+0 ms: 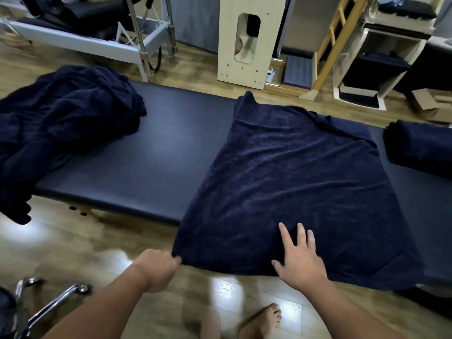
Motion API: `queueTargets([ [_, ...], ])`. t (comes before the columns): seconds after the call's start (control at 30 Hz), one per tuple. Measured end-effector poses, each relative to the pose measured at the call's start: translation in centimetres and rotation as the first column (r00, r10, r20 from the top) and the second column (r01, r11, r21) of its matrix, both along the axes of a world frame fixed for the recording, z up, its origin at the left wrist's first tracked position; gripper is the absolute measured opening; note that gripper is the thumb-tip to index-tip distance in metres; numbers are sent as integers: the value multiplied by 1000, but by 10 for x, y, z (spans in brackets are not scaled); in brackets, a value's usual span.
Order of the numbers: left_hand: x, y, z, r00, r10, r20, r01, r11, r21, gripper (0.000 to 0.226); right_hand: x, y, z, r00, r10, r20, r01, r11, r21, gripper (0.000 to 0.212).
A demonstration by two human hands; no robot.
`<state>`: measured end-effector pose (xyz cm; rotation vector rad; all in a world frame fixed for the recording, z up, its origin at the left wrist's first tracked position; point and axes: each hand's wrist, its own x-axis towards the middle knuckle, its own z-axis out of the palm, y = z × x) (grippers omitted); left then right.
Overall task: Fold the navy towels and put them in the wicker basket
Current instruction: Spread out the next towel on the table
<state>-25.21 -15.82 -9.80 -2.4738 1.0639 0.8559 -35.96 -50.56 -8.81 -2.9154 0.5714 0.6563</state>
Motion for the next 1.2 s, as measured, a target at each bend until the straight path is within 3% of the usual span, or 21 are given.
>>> queueTargets([
  [0.1, 7, -24, 7, 999, -34, -5, 34, 999, -42, 29, 4, -4, 8, 1000, 23, 16, -22, 997, -70, 87],
  [0.2, 25, -51, 12, 997, 13, 77, 2, 982, -190, 21, 18, -11, 16, 999, 34, 42, -30, 996, -89, 73],
  [0.33, 60, -92, 20, 958, 212, 191, -107, 888, -448, 10, 44, -30, 22, 999, 20, 50, -21, 1000, 19, 55],
  [0.43, 98, -119, 19, 906, 331, 264, -149, 833, -533, 13, 72, -50, 17, 999, 31, 38, -35, 992, 119, 43],
  [0.53, 136, -148, 22, 893, 381, 240, -232, 846, -480, 32, 104, -71, 9, 996, 35, 78, -47, 986, 162, 38],
  [0.7, 185, -216, 20, 956, 91, 279, 1, 949, -316, 64, 162, -116, 2, 977, -91, 194, 61, 986, 156, 42],
  [0.77, 202, -259, 16, 980, 48, 193, 5, 965, -264, 73, 184, -143, 1, 973, -158, 168, 133, 980, 151, 52],
  [0.87, 230, -320, 12, 987, 155, 33, -145, 969, -202, 78, 215, -188, 0, 967, -227, 116, 208, 966, 156, 64],
  [1.03, 281, -407, 7, 979, 190, 79, -169, 962, -215, 87, 264, -263, -5, 947, -294, 128, 273, 948, 161, 62],
  [1.2, 325, -468, 20, 954, 298, -36, -299, 953, -55, 143, 316, -322, -1, 846, -349, 403, 329, 937, 120, 52],
])
